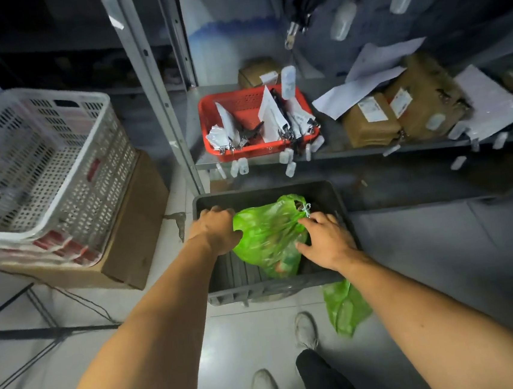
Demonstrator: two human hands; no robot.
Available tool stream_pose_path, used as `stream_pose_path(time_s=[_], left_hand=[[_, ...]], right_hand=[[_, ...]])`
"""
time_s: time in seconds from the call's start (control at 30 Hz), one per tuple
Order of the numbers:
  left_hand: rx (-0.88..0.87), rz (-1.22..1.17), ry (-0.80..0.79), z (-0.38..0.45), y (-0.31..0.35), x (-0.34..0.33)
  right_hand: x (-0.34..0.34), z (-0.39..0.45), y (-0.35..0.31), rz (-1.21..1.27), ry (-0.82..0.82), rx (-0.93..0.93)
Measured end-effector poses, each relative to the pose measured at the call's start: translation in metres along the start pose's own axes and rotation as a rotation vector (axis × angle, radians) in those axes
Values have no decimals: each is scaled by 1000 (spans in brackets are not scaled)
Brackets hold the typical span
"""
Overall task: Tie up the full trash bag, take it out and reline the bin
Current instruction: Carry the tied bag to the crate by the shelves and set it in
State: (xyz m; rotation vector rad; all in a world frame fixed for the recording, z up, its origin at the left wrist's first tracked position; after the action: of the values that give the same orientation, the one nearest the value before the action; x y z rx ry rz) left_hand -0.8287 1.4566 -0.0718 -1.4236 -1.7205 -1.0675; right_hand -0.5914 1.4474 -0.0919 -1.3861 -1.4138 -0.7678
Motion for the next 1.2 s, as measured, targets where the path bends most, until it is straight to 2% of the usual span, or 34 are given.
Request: stream_pose_path(time_s=[0.27,0.53,1.03,1.2], left_hand=[[-41,79,4,-31,45,6],[-92,136,-2,-58,115,-1],[-258,215,34,-115,341,-54],[-310,221,15,-117,394,-73]], right_hand=[[17,-48,28,28,38,-59],[26,-101,94,58,89,-131],[36,-227,283,67,182,-230],[28,-249,329,104,175,-275]])
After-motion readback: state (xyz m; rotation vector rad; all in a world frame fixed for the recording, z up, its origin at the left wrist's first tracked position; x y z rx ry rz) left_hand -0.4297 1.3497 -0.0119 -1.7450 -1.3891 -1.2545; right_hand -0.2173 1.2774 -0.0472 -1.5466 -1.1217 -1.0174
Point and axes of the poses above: each hand's wrist, its own z-axis towards the middle knuckle, its own x-axis out of the back of the hand, y = z × x, the point moved 5 cm from there along z, towards the middle knuckle, and after that the axes turned 1 degree about -y, right-handed, at the moved point
